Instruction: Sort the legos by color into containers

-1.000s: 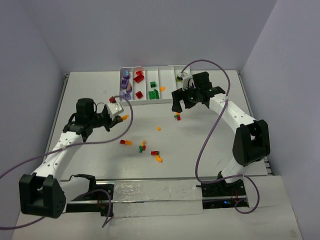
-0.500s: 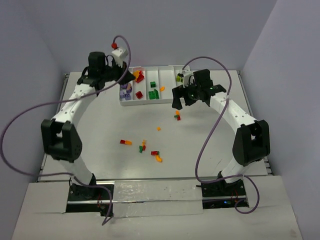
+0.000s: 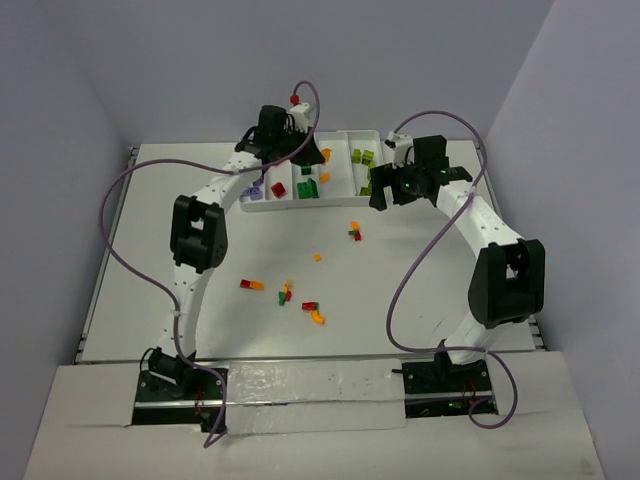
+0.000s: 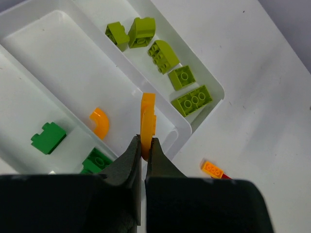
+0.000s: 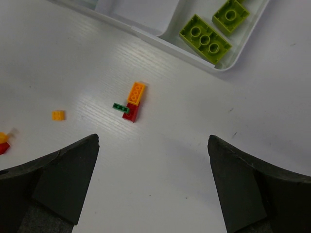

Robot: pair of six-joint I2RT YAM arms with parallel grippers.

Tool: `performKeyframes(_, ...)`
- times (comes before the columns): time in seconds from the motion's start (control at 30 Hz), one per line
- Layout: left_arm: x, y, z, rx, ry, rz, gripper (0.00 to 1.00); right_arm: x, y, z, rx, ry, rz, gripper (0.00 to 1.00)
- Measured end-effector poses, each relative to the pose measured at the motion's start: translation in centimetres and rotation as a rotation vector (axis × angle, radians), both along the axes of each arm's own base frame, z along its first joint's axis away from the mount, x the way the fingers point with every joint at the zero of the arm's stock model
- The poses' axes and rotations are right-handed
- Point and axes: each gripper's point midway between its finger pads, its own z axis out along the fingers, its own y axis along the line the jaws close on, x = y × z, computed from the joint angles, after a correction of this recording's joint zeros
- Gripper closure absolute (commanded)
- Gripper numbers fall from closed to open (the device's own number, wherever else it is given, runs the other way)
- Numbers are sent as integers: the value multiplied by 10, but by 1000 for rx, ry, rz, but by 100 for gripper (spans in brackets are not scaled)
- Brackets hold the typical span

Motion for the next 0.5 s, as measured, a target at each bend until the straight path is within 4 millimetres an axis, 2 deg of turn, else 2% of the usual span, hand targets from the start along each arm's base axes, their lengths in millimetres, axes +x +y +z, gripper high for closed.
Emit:
performKeyframes(0.1,3,-8,-24,8,34,7,100,-2,-6,-6,-10,12,-10,0)
performKeyframes(0.23,5,-11,-45,15,71,23,100,-7,-8,-13,-19,32,-7,0)
performKeyframes(0.5,7,-18,-66,10,97,35,98,-9,-9,-17,-31,36,8,0)
